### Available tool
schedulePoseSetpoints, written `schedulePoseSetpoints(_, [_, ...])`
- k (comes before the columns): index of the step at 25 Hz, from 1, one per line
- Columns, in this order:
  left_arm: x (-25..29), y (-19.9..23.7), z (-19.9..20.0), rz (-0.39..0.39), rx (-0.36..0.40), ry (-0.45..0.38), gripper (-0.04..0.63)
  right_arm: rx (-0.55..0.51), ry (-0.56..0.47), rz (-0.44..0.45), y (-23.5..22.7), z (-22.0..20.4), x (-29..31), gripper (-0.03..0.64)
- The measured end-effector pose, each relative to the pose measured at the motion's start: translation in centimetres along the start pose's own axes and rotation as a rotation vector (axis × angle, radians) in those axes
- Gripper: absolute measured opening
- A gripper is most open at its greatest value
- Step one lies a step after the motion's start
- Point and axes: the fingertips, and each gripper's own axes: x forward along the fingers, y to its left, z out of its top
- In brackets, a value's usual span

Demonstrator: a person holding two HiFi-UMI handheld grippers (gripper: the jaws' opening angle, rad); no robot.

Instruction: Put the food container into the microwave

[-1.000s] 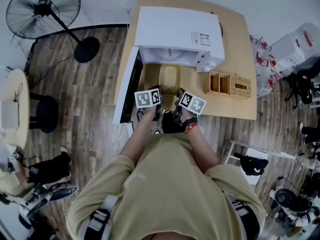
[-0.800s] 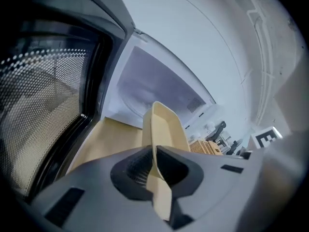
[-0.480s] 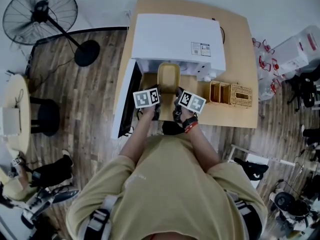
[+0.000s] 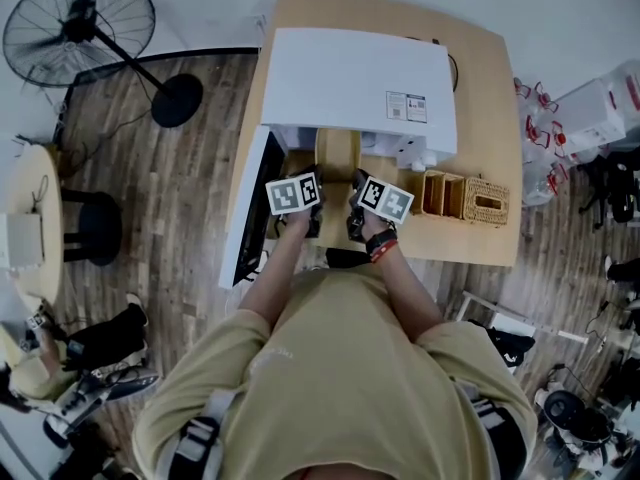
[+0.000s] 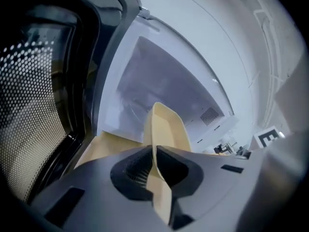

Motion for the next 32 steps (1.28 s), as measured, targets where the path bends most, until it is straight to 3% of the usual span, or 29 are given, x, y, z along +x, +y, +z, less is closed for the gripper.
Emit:
schedulePoseSetpoints(18, [2.9, -0.3, 4.1, -0.017, -0.038, -0.059, 0.035, -0.031, -0.024, 0.014, 0.1, 4.3, 2.6, 0.044])
schedulePoseSetpoints(32, [4.3, -0.2, 7.2, -0.02, 0.005, -0.152, 0.035, -0.068, -0.067, 0.043, 0.9, 7.2, 4.7, 0.044])
